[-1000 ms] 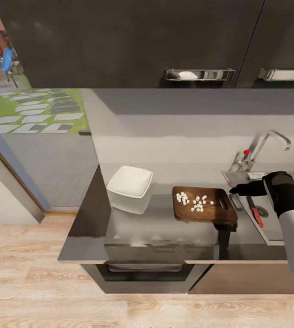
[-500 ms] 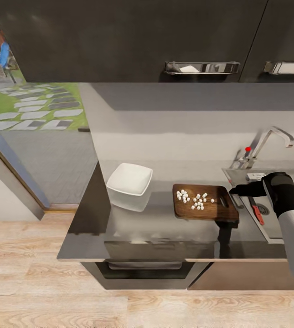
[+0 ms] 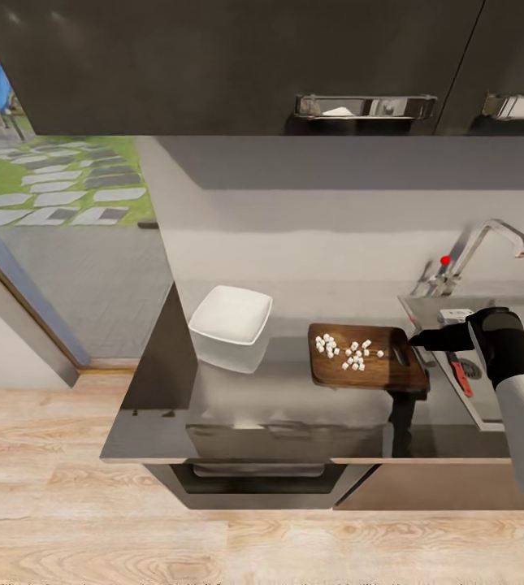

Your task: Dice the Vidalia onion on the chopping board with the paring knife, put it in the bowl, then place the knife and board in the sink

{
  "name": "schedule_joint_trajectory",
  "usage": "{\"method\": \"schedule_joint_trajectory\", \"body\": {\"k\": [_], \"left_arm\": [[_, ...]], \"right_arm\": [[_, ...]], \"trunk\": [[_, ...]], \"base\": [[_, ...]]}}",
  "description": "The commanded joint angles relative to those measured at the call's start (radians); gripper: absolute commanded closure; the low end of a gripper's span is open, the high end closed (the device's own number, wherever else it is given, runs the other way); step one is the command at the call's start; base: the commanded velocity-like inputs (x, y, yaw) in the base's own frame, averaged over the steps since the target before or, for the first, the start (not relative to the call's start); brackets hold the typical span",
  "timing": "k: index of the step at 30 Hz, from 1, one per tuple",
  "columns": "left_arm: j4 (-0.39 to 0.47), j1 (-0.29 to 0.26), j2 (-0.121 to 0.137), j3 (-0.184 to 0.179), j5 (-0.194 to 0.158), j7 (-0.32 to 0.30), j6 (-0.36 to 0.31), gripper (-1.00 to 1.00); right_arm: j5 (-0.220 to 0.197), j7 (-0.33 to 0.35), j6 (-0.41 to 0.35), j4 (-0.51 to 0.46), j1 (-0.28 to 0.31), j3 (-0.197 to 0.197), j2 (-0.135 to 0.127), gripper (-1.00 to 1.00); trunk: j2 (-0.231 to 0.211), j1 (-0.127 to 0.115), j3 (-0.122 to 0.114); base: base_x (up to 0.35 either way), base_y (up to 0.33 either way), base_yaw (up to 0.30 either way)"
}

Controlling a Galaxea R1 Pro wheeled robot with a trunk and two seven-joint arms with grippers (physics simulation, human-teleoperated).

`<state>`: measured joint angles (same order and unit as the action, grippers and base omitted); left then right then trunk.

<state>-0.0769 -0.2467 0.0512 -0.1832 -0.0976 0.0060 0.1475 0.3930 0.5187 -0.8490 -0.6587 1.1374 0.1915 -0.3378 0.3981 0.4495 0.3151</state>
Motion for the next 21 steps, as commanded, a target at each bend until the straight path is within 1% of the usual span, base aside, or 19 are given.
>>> {"method": "schedule_joint_trajectory", "body": {"k": [1,8,21], "left_arm": [[-0.004,-0.002,-0.001,-0.009,-0.01,0.0,0.007,-1.0],[-0.004,-0.002,-0.001,-0.009,-0.01,0.0,0.007,-1.0],[-0.004,-0.002,-0.001,-0.009,-0.01,0.0,0.007,-1.0]], "right_arm": [[0.01,0.009,-0.002,0.0,0.001,0.003,0.0,-1.0],[0.009,0.009,-0.002,0.001,0.001,0.003,0.002,-1.0],[0.009,0.009,-0.002,0.001,0.001,0.003,0.002,-1.0]], "trunk": [[0.002,0.0,0.003],[0.002,0.0,0.015],[0.002,0.0,0.035]], "base": [[0.0,0.0,0.0],[0.024,0.105,0.0],[0.002,-0.003,0.0]]}}
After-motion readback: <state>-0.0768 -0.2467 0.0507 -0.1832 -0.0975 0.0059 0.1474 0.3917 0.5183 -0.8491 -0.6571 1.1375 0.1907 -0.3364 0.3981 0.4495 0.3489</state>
